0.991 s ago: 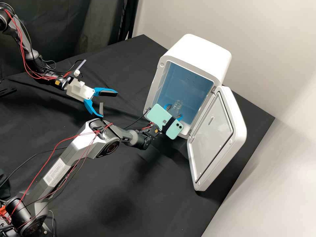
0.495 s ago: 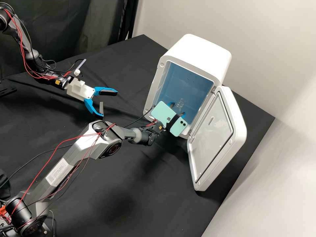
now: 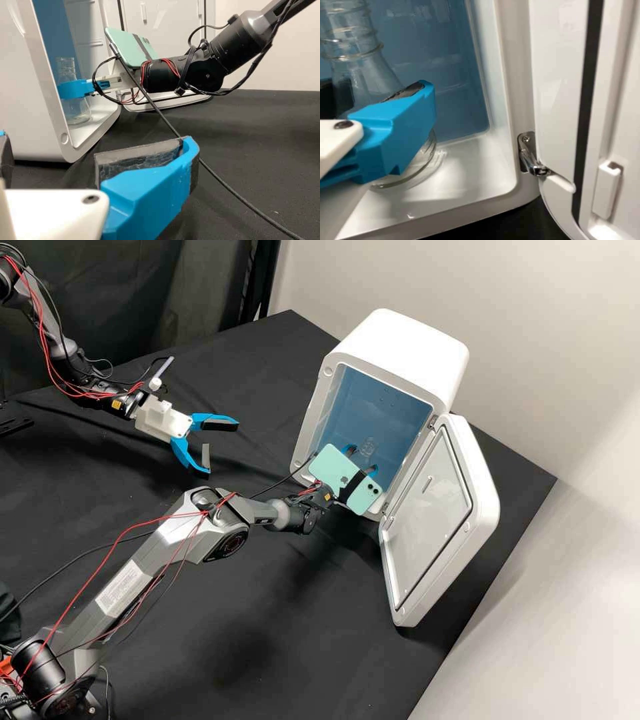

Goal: Place the flask in the incubator

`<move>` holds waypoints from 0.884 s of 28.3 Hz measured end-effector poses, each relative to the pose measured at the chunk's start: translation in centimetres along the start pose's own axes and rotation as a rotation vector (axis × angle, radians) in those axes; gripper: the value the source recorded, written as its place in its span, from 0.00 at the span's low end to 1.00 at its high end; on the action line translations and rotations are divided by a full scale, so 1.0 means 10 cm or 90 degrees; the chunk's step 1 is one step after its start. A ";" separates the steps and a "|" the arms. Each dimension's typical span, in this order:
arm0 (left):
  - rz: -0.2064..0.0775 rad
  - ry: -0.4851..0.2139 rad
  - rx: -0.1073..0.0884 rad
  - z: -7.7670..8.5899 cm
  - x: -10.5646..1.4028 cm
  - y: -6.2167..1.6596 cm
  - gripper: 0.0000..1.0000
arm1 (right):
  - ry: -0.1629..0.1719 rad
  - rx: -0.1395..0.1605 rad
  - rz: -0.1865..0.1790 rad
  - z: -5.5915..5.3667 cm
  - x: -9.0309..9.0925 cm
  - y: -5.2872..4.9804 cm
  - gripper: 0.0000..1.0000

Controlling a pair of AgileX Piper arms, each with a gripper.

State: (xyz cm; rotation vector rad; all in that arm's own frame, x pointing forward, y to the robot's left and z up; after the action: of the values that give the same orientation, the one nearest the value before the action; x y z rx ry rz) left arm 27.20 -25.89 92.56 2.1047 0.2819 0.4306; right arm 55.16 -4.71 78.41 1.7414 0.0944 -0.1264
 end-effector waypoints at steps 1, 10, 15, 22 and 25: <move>0.000 0.000 0.000 0.00 0.00 0.000 1.00 | 0.000 0.002 0.000 0.01 0.00 -0.01 0.00; 0.000 0.000 0.000 0.00 0.00 0.000 1.00 | 0.008 0.007 0.004 0.04 -0.01 0.00 0.00; 0.000 0.000 0.000 0.00 0.00 0.000 1.00 | 0.011 0.010 0.004 0.09 -0.04 -0.02 0.00; 0.000 0.000 0.000 0.00 0.00 0.000 1.00 | 0.014 0.014 0.003 0.13 -0.07 -0.04 0.00; 0.000 0.000 0.000 0.00 0.00 0.000 1.00 | 0.020 0.018 0.007 0.17 -0.10 -0.04 0.00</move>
State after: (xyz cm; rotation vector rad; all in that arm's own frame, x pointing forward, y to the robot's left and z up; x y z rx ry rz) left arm 27.20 -25.89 92.56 2.1047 0.2819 0.4306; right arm 54.02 -6.35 77.82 1.7727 0.1068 -0.0921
